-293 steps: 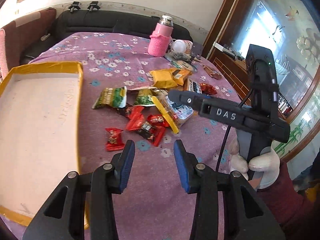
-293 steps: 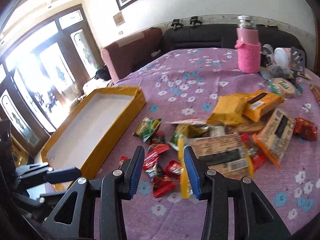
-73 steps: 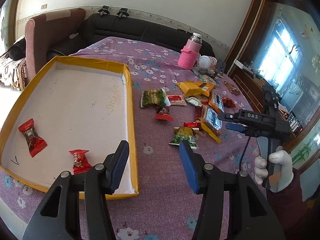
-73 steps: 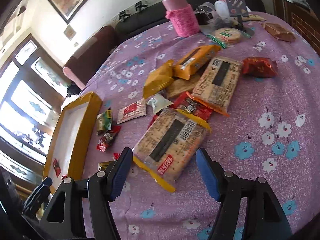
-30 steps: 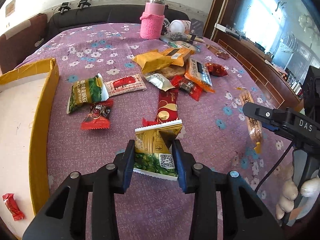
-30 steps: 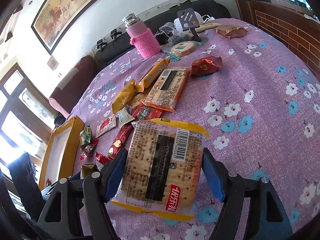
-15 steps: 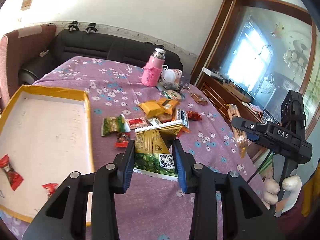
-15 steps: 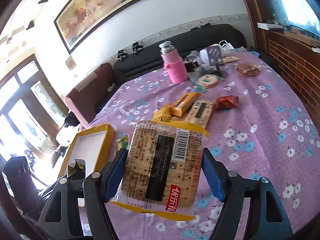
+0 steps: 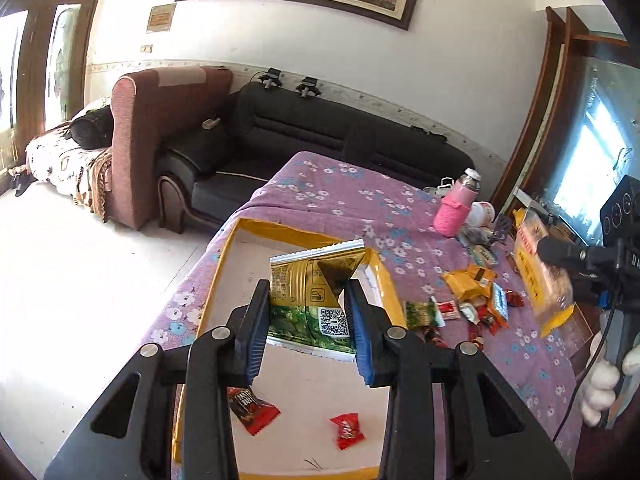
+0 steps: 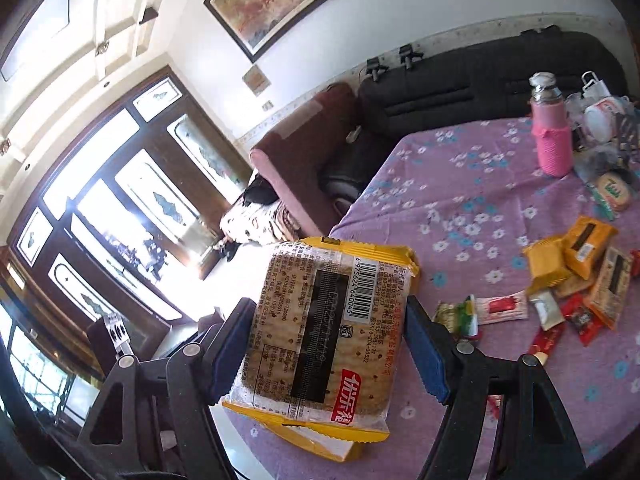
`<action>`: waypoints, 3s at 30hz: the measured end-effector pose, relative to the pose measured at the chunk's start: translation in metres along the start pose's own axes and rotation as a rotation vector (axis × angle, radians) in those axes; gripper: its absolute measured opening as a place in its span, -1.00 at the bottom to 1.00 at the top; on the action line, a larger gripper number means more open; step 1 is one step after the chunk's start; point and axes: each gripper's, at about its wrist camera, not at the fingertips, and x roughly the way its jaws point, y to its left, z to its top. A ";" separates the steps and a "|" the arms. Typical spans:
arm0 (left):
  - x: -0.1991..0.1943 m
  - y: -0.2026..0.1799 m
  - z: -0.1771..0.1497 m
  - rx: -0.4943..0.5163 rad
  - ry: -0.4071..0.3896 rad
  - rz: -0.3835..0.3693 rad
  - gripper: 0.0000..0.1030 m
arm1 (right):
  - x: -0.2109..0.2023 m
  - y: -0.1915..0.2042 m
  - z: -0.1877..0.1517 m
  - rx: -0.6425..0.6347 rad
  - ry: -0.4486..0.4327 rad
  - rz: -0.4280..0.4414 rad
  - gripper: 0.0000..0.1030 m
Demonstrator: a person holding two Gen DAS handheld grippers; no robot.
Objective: Organize snacks
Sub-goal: 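Carry both packs over the tray and open both grippers to drop them, then raise both grippers away from the tray back toward the snack pile, then grasp a white snack pack with the right gripper while the left gripper grasps a red candy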
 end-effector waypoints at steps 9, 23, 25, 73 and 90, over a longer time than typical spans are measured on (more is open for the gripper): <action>0.092 0.026 -0.028 -0.061 0.200 0.051 -0.33 | 0.143 -0.004 -0.047 -0.034 0.252 -0.048 0.43; 0.098 0.048 -0.032 -0.168 0.275 0.095 -0.26 | 0.161 0.031 -0.072 -0.183 0.224 -0.140 0.44; 0.083 0.047 -0.031 -0.184 0.245 0.078 -0.26 | 0.145 0.034 -0.069 -0.200 0.193 -0.145 0.44; -0.083 -0.164 -0.006 -0.017 -0.069 -0.293 0.61 | -0.263 -0.231 -0.036 0.221 -0.212 -0.528 0.57; 0.076 -0.212 -0.097 0.169 0.295 -0.246 0.61 | -0.048 -0.269 -0.032 0.291 0.007 -0.429 0.52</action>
